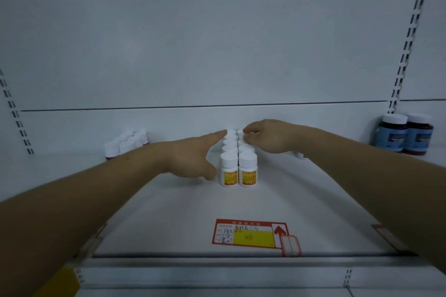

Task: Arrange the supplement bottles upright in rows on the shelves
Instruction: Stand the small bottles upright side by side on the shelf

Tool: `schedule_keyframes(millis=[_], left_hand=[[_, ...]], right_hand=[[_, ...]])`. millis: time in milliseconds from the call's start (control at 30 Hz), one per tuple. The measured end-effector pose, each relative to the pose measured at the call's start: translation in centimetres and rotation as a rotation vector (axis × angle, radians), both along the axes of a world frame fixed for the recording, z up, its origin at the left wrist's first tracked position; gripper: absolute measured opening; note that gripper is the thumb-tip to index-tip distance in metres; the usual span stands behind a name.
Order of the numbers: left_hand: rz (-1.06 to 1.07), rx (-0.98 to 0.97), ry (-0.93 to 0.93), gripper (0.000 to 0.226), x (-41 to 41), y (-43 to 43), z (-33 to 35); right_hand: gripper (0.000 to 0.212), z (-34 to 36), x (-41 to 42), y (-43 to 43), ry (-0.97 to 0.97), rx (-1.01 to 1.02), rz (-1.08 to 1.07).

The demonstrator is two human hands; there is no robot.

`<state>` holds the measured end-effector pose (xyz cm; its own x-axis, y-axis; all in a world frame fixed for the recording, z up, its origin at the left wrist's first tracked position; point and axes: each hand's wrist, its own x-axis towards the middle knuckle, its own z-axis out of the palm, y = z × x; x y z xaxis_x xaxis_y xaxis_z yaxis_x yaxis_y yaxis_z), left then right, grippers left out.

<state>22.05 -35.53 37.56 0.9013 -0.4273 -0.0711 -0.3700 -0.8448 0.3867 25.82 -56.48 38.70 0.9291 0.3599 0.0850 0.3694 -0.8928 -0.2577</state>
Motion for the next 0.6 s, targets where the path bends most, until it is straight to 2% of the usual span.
schedule_keyframes(millis=[233, 600], left_hand=[[-0.048, -0.001, -0.054, 0.087, -0.4, -1.2, -1.2], [0.029, 0.021, -0.041, 0.092, -1.0, -1.5, -0.8]], right_hand=[[0.046, -0.1, -0.3, -0.2, 0.001, 0.023, 0.039], [0.043, -0.3, -0.1, -1.1, -0.034, 0.021, 0.098]])
